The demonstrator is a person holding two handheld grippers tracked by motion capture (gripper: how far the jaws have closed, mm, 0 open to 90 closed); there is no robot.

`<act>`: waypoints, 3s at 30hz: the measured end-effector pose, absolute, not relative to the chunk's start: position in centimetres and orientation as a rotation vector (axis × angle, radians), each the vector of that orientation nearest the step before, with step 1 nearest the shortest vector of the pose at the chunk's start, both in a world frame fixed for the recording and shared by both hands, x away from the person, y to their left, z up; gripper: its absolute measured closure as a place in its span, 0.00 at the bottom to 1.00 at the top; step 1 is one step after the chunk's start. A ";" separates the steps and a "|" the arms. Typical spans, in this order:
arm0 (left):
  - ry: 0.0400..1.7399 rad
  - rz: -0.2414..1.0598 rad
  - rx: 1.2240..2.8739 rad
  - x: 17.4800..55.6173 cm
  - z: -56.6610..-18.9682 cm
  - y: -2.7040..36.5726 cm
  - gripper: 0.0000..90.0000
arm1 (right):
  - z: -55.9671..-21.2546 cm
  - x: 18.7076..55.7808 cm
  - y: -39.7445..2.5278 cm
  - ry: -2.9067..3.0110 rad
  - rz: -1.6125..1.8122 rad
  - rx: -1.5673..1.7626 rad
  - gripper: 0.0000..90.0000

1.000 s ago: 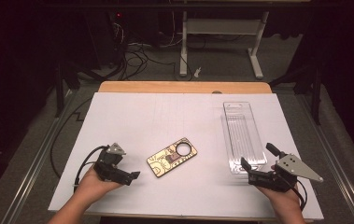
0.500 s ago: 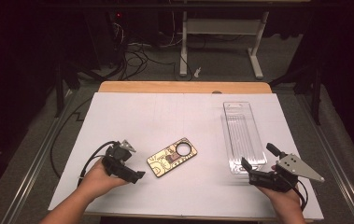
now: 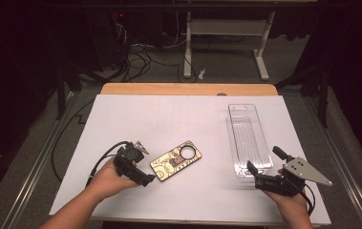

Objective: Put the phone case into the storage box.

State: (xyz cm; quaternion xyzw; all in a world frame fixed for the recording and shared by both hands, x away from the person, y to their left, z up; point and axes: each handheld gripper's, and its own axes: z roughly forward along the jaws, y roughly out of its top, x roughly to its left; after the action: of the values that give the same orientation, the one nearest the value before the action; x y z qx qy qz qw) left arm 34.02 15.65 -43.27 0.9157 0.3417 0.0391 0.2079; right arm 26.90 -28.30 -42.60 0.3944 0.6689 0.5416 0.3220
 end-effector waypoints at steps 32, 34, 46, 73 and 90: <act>0.854 0.058 2.707 37.3 -43.4 8.0 0.01 | -42.5 26.8 -28.7 1.741 1.432 1.040 0.00; 0.852 0.047 2.720 37.5 -43.6 7.6 0.01 | -42.5 26.8 -28.7 1.739 1.433 1.040 0.00; 0.875 0.042 2.770 38.4 -44.5 6.4 0.03 | -42.4 26.9 -28.9 1.731 1.441 1.044 0.00; 0.881 0.013 2.808 38.8 -45.0 6.0 0.10 | -42.5 26.9 -28.7 1.738 1.443 1.042 0.00; 0.880 0.017 2.809 38.8 -44.9 6.0 0.14 | -42.6 27.0 -28.5 1.749 1.442 1.043 0.00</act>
State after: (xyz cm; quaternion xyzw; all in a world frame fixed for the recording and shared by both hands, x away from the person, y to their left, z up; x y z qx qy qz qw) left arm 38.79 6.01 -44.91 0.9496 0.2974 0.0059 0.0989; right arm 26.97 -28.52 -42.64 0.3965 0.6645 0.5481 0.3175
